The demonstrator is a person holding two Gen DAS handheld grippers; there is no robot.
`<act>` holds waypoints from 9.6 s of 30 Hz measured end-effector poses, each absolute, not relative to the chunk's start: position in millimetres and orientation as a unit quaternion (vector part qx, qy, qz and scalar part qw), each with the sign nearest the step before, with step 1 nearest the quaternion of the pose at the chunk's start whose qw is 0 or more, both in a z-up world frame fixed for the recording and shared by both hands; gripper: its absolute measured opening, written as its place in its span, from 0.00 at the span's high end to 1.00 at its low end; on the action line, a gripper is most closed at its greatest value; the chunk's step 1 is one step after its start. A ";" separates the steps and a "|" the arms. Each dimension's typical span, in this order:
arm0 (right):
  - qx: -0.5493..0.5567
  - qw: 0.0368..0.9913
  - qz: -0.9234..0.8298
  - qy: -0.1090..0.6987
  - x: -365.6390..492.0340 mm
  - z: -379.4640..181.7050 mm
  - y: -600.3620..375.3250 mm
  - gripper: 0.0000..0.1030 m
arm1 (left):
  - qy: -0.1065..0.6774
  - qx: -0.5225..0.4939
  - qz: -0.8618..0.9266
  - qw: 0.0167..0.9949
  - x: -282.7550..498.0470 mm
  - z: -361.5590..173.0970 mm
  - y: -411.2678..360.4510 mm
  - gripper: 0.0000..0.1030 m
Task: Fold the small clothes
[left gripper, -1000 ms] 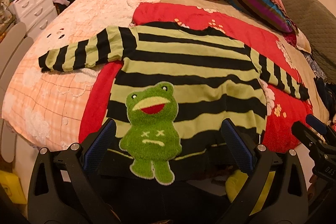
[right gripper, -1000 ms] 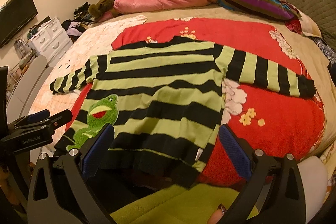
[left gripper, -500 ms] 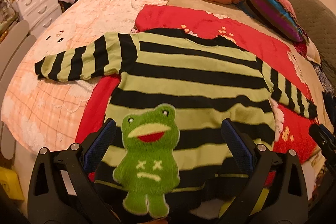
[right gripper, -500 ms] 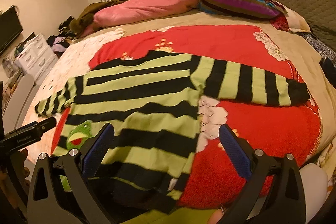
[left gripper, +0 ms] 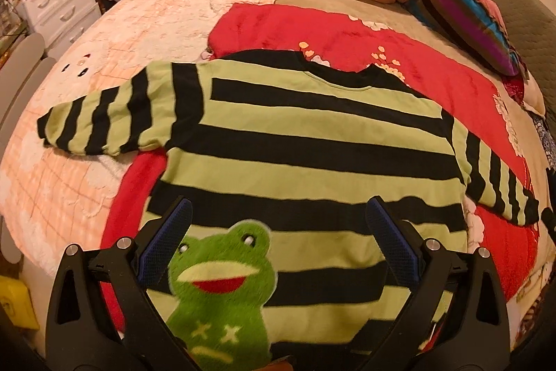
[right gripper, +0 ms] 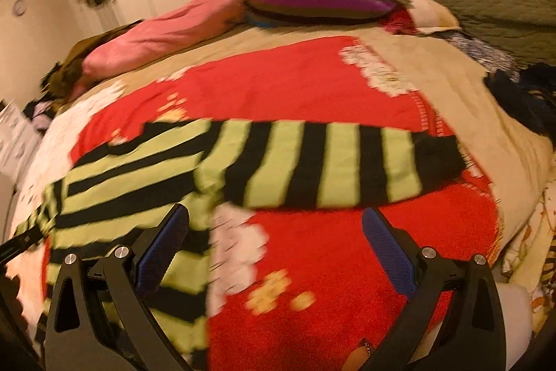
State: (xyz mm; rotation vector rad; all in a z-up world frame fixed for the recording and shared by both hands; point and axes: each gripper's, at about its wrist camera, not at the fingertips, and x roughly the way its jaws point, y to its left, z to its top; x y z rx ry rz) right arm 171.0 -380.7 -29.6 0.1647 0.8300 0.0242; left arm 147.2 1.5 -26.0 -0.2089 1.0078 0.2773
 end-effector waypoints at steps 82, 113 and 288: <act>0.115 0.865 0.278 0.402 298.0 -38.4 -211.4 0.39 | 0.426 -0.130 0.014 0.895 214.3 -112.9 -4.1 0.25; 0.140 0.872 0.171 0.437 260.6 -92.0 -299.7 0.33 | 0.348 -0.209 -0.009 0.914 280.8 -69.7 1.9 0.89; 0.123 0.815 0.262 0.503 260.5 -108.2 -103.1 0.82 | 0.275 -0.228 0.250 0.900 135.2 -60.5 138.0 0.21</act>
